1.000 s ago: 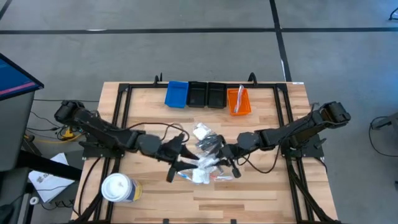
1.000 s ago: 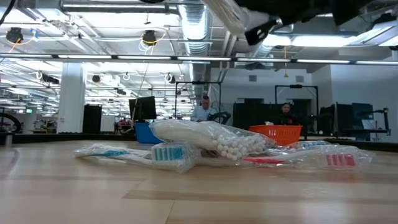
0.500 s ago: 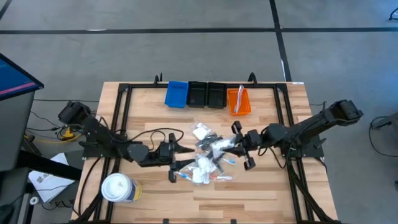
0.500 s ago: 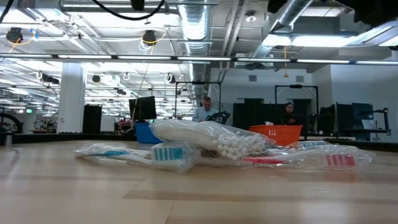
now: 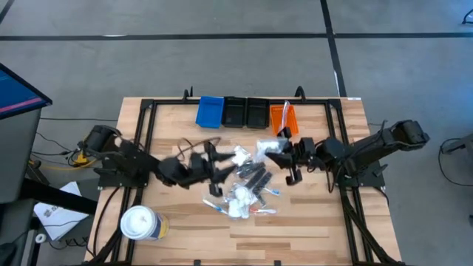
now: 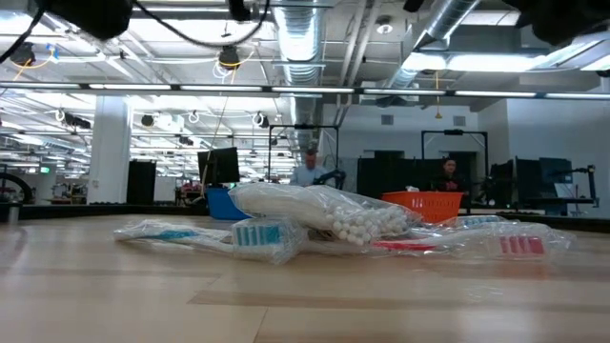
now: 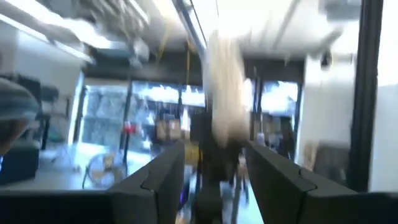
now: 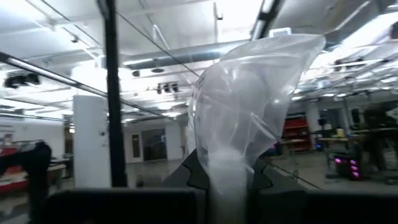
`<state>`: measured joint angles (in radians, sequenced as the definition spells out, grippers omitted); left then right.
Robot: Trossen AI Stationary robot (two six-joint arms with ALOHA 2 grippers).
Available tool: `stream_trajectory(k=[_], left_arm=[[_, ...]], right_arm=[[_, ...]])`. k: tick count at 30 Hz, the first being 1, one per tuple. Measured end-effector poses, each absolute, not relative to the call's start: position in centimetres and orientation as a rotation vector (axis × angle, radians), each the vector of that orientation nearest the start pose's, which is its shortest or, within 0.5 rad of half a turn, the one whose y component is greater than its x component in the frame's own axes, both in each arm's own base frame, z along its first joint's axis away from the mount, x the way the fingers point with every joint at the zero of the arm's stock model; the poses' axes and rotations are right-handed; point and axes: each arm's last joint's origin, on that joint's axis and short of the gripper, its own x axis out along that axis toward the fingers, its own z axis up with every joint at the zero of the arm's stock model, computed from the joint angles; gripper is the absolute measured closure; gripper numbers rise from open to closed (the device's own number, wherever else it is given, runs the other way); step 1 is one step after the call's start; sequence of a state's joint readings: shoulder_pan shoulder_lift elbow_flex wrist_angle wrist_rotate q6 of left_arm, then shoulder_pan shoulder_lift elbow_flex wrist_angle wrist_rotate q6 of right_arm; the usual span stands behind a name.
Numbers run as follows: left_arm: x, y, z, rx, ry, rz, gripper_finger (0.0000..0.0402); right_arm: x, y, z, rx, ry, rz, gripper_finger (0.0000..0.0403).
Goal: Pick & Place Travel size toiletries
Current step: Put the white vanity pack into the right black bin
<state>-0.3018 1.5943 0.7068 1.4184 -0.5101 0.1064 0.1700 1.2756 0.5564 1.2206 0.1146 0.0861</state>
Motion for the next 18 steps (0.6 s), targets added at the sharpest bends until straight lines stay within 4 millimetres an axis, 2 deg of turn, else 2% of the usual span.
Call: stream_trajectory(k=[3,8,12,18], left_arm=[[29.1,-7.2,28.2,-0.101,-0.545,0.175,0.0242],[28.4,-7.8,29.1,-0.051,-0.486,0.107,0.0247],[28.6,-7.5,28.8,-0.027,-0.413,0.131,0.0244],[29.2,-5.8,28.1,-0.071,-0.344,0.187,0.0216]], right_arm=[[25.1,3.3,28.5,0.148,-0.478,0.048,0.0387],[25.4,3.1,27.8,0.120,-0.396,0.034,0.0386],[25.4,3.1,27.8,0.117,-0.397,0.034,0.0375],[25.6,3.7,27.6,0.094,-0.394,0.027,0.0392]])
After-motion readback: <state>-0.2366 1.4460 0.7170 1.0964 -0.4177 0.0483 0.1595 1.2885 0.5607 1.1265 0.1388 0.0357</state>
